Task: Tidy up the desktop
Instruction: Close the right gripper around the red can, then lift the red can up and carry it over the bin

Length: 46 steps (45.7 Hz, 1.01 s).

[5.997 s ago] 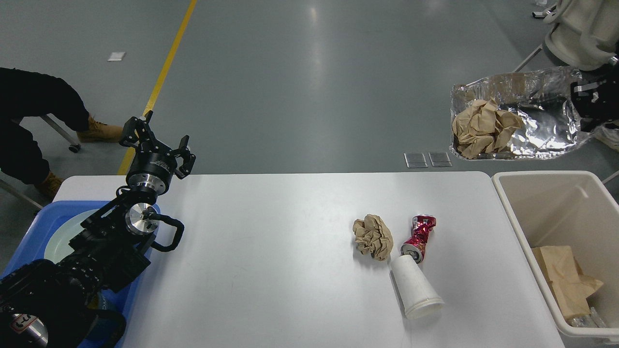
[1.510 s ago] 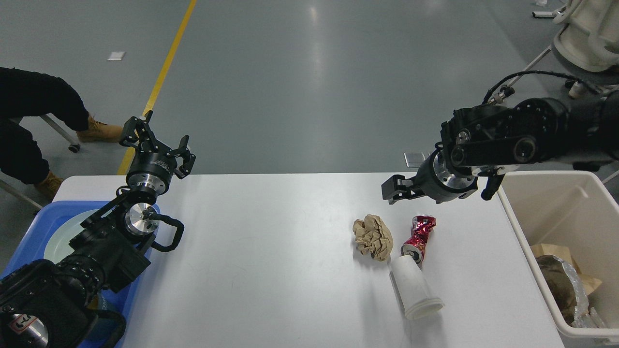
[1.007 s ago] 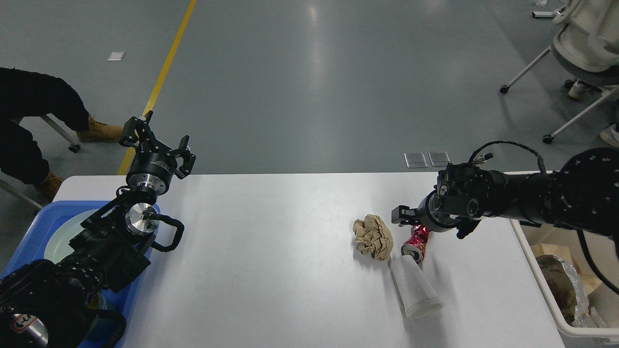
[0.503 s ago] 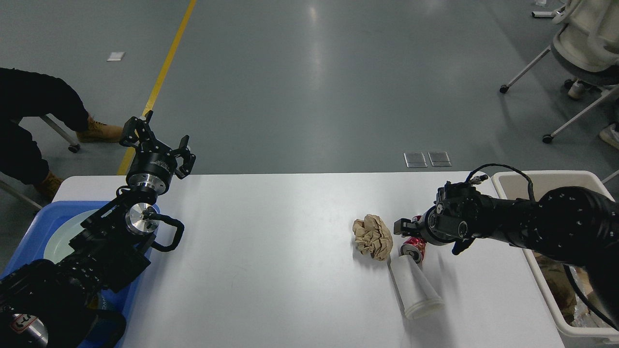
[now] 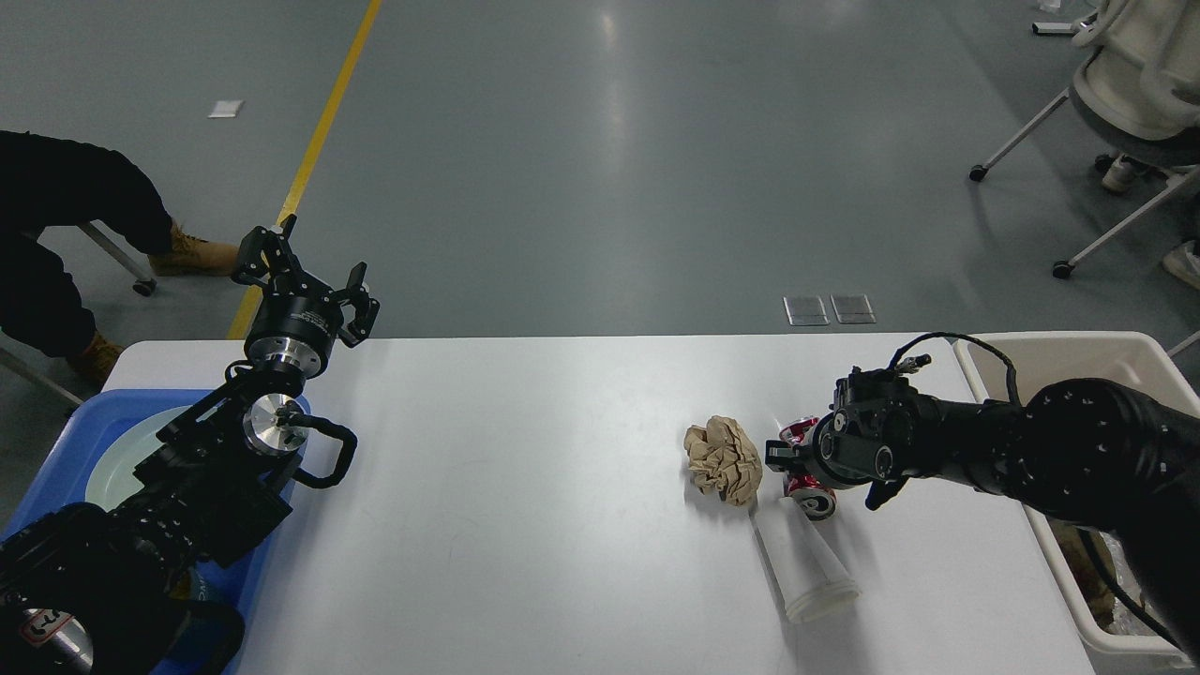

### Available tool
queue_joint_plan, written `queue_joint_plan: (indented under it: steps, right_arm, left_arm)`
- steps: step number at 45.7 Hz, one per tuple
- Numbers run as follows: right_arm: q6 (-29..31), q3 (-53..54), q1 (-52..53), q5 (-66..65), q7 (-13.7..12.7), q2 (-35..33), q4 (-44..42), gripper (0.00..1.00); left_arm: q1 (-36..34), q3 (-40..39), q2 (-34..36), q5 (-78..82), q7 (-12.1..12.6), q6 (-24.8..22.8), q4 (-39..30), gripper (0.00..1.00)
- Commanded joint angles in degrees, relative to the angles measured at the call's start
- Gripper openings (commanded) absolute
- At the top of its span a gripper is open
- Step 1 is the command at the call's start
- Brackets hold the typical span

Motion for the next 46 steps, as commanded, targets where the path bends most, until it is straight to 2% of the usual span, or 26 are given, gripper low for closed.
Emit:
queue_joint_plan:
  steps: [1,14,26,32,40,46]
  right_arm:
    - [1.35,-0.04,0.01,0.01,0.01,0.27,0.11,0.0]
    - [4.86,0.05,3.7,0.01,0.01,-1.13,1.17,0.0]
    - [13.47,0.14,18.89,0.01,0.01,-12.9,7.84,0.0]
    - [22.68,-0.74,27.33,0.01,0.01,-19.4,11.27,0.0]
    - [41.49,-2.32,38.58,-1.22,-0.08,-25.82,14.0,0.0]
    - [41.49,-3.2,44.83,-1.39,-0.08,-27.67,14.0,0.0]
  left_arm:
    - [0.0,0.0,0.0,0.0,0.0,0.0,-0.08,0.96]
    - [0.0,0.0,0.0,0.0,0.0,0.0,0.0,0.96]
    - [0.0,0.0,0.0,0.0,0.0,0.0,0.0,0.96]
    - [0.0,0.0,0.0,0.0,0.0,0.0,0.0,0.96]
    - [0.0,0.0,0.0,0.0,-0.08,0.0,0.0,0.96]
    - [0.0,0.0,0.0,0.0,0.0,0.0,0.0,0.96]
